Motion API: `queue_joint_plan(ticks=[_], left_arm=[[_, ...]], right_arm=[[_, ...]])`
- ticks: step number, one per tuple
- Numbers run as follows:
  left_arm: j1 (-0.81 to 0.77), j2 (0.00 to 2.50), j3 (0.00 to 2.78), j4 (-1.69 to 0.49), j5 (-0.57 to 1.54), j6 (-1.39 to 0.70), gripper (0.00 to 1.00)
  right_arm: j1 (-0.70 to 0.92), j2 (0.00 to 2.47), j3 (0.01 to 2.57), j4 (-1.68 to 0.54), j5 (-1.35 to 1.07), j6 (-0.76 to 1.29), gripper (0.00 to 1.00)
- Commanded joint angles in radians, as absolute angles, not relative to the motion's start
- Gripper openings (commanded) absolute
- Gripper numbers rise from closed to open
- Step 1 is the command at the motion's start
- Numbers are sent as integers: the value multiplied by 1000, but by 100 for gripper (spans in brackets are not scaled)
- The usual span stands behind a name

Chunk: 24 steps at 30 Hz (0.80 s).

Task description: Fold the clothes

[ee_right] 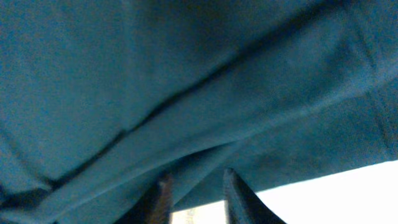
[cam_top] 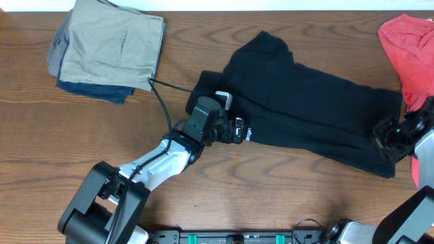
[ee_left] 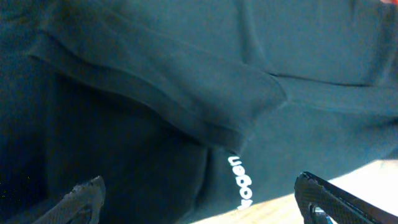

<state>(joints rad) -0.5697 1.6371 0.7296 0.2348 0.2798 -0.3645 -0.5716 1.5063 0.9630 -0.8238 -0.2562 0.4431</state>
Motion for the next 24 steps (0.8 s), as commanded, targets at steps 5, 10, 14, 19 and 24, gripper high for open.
queue_joint_plan(ticks=[5, 10, 14, 19, 24], left_arm=[[-567, 1647, 737, 221, 327, -352, 98], [-567, 1648, 737, 217, 277, -352, 98], [-567, 1648, 737, 217, 269, -352, 98], [-567, 1648, 737, 211, 268, -352, 98], [-567, 1648, 737, 196, 268, -352, 98]], right_arm=[[-569, 1499, 837, -770, -189, 487, 5], [-569, 1499, 820, -764, -114, 546, 15], [-569, 1500, 820, -750, -34, 581, 19], [-573, 1522, 820, -743, 31, 598, 20], [-584, 1567, 820, -718, 31, 598, 17]])
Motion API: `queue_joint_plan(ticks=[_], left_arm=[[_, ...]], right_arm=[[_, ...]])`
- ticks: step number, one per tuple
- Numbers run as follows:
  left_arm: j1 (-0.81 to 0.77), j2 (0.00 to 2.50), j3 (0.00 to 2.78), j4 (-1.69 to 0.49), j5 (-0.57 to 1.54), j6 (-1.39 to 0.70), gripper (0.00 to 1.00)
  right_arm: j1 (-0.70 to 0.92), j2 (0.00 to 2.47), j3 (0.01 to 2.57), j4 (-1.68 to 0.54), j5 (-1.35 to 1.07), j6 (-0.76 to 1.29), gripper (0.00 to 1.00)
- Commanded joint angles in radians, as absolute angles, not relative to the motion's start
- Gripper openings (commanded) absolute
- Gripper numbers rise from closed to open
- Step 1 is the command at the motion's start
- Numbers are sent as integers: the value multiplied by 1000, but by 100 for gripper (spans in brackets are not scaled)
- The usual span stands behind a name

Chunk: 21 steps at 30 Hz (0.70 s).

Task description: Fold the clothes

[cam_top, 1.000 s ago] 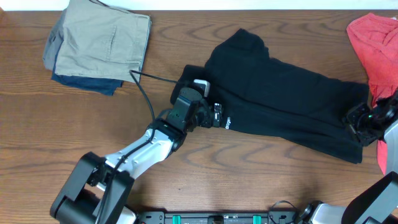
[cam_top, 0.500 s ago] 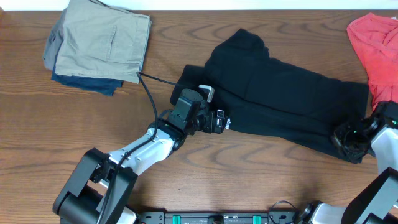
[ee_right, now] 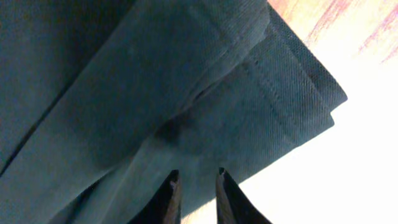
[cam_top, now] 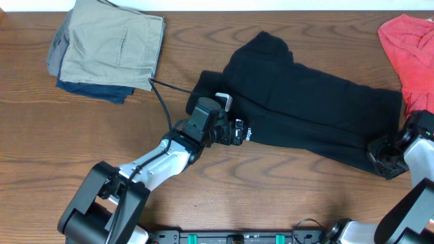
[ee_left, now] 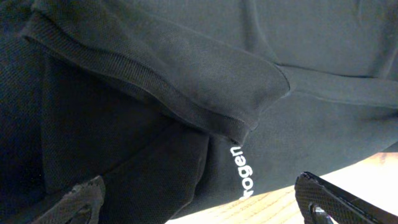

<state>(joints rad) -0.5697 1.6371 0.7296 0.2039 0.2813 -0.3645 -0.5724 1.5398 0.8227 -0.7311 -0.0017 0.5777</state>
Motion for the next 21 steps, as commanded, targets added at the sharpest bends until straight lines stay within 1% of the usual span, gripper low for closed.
queue_joint_plan(ticks=[1, 10, 15, 21], left_arm=[[-567, 1648, 737, 194, 268, -351, 98], [-567, 1648, 737, 131, 163, -351, 98], [-567, 1648, 737, 131, 163, -352, 98], [-567, 1648, 737, 131, 163, -352, 98]], right_arm=[[-584, 1572, 820, -712, 31, 598, 17], [-584, 1622, 820, -619, 30, 598, 20], [-584, 1622, 820, -564, 30, 598, 27], [-584, 1622, 820, -518, 30, 598, 32]])
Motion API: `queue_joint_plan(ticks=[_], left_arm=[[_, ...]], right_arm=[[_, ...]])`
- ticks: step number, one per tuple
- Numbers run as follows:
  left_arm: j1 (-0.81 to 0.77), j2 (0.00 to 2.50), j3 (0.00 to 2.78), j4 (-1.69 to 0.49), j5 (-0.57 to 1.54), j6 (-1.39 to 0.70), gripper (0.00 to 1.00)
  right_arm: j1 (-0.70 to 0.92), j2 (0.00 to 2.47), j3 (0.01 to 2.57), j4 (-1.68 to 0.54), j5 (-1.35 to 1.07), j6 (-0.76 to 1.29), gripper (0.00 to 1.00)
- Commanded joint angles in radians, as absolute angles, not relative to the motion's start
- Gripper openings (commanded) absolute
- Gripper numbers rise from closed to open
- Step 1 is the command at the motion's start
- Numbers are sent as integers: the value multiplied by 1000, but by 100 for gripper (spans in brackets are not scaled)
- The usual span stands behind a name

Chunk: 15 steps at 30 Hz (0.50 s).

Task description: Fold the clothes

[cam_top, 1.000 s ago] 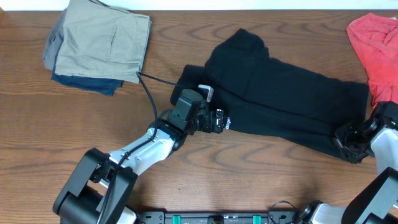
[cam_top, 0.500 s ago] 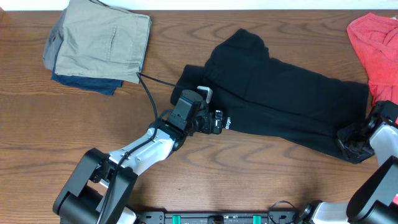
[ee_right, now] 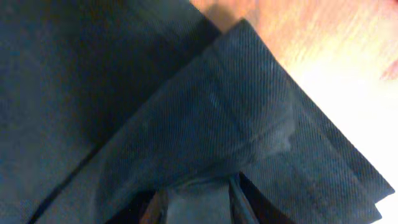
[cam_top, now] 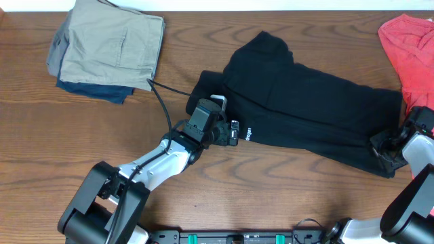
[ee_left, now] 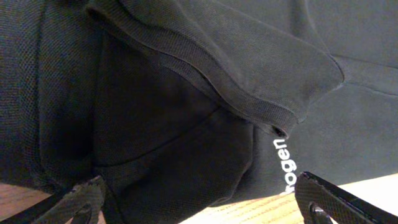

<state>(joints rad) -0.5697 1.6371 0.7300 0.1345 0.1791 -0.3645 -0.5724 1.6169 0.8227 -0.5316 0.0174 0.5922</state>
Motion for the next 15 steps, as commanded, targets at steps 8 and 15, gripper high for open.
queue_joint_plan(ticks=[8, 15], left_arm=[[-567, 1648, 737, 123, 163, -352, 98], [-567, 1648, 737, 113, 163, -352, 98]], right_arm=[[-584, 1621, 822, -405, 17, 597, 49], [-584, 1621, 913, -439, -42, 537, 87]])
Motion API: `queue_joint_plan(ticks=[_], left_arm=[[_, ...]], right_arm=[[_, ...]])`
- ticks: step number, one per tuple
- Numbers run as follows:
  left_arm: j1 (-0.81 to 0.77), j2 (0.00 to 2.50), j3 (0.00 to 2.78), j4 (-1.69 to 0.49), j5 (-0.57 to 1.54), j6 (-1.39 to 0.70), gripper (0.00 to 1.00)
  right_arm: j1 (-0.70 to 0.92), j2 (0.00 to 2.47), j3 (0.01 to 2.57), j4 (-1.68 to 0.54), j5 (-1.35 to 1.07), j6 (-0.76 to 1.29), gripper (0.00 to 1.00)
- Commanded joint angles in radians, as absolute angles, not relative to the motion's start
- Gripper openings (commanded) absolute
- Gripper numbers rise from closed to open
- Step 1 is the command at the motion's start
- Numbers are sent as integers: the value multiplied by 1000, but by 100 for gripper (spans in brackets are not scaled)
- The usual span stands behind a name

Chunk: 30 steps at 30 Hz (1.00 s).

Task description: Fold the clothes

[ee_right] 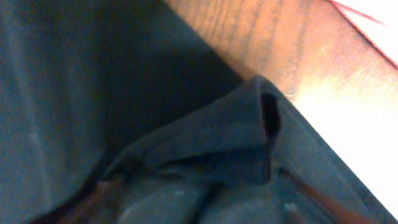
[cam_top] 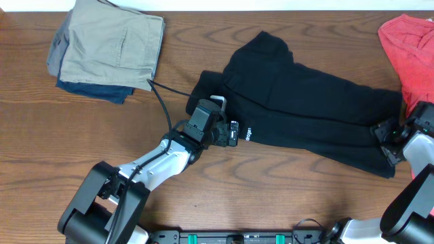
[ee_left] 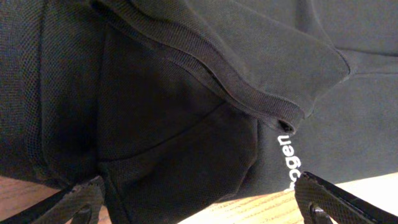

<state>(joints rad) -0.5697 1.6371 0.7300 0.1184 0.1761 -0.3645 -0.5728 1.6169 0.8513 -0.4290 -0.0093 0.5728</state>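
A black shirt lies spread across the middle and right of the wooden table. My left gripper rests at its near-left edge beside a white logo. In the left wrist view this gripper is open, with the fingers wide apart over dark cloth and a ribbed sleeve hem. My right gripper sits at the shirt's near-right corner. In the right wrist view the gripper is buried in bunched cloth, and a raised hem fold stands just beyond it.
A stack of folded clothes, khaki on top, sits at the far left. A red garment lies at the far right, close to the right arm. A black cable runs from the stack toward the left arm.
The right gripper has shifted slightly farther along the shirt's right edge, and the hem corner now stands bunched up at its fingers. The left gripper has hardly moved and stays open.
The right gripper first hovered over the shirt's near-right part with its fingers narrowly apart. Then it was at the very corner, then had cloth between the fingers, and now the hem is bunched up. The left gripper stayed open by the logo, shifting slightly left.
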Motion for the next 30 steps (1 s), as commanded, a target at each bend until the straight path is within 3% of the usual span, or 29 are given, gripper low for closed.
queue_joint_plan(ticks=[1, 6, 10, 13, 16, 19, 23, 30], left_arm=[[-567, 1648, 737, 113, 163, -352, 98], [-567, 1648, 737, 114, 163, -352, 98], [-567, 1648, 737, 118, 163, -352, 98], [-567, 1648, 737, 125, 163, -352, 98], [-567, 1648, 737, 128, 163, -352, 98], [-567, 1648, 737, 128, 163, -352, 98], [-567, 1648, 737, 128, 163, -352, 98], [-567, 1648, 737, 128, 163, -352, 98]], right_arm=[[-584, 1621, 939, -466, -55, 537, 89], [-582, 1621, 1054, -579, -237, 504, 97], [-553, 1621, 1085, -611, -527, 416, 95], [-492, 1621, 1085, -645, -575, 355, 94], [-399, 1622, 1084, -683, -494, 308, 81], [-294, 1622, 1084, -698, -367, 306, 58], [-143, 1622, 1084, -679, -278, 306, 37], [67, 1626, 1084, -653, -117, 382, 17]])
